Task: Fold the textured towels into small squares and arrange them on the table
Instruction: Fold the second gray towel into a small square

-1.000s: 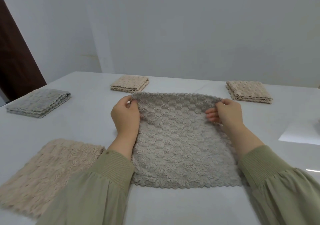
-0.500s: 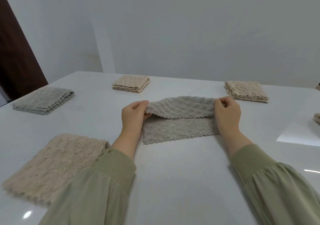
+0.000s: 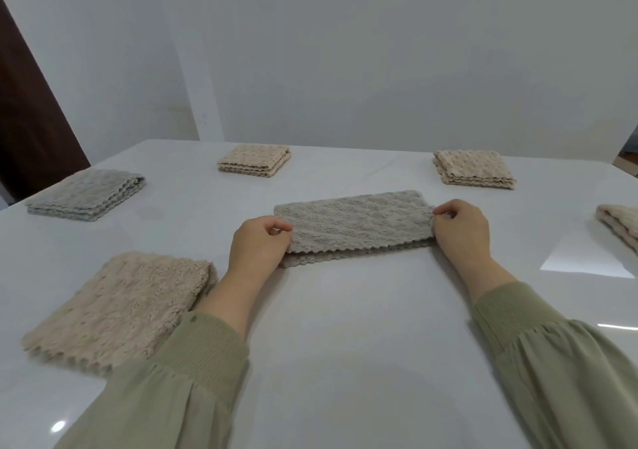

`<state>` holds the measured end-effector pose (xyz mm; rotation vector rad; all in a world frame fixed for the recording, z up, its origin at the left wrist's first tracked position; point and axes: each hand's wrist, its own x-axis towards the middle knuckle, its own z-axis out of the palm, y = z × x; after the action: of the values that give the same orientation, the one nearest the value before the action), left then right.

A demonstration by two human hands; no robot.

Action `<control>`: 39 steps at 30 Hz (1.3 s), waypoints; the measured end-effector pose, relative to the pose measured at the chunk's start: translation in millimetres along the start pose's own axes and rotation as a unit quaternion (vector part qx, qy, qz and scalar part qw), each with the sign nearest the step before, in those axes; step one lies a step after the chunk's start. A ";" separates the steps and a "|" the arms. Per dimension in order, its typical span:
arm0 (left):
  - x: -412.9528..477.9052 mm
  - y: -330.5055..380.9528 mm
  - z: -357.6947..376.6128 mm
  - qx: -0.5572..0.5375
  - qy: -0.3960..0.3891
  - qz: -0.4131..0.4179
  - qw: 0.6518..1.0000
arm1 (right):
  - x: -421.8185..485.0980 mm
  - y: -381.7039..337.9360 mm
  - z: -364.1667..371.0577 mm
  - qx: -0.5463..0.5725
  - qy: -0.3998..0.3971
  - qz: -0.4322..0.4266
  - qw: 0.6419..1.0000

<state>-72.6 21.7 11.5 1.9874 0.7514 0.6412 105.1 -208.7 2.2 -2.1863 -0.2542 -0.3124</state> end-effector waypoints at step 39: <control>-1.6 7.5 0.3 0.020 0.027 -0.012 0.999 | 13.0 -10.3 9.2 0.085 0.046 -0.061 0.993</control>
<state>-71.5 17.2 17.7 2.0008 0.8262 0.6726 115.7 -194.3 8.8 -1.9873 -0.3505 -0.4426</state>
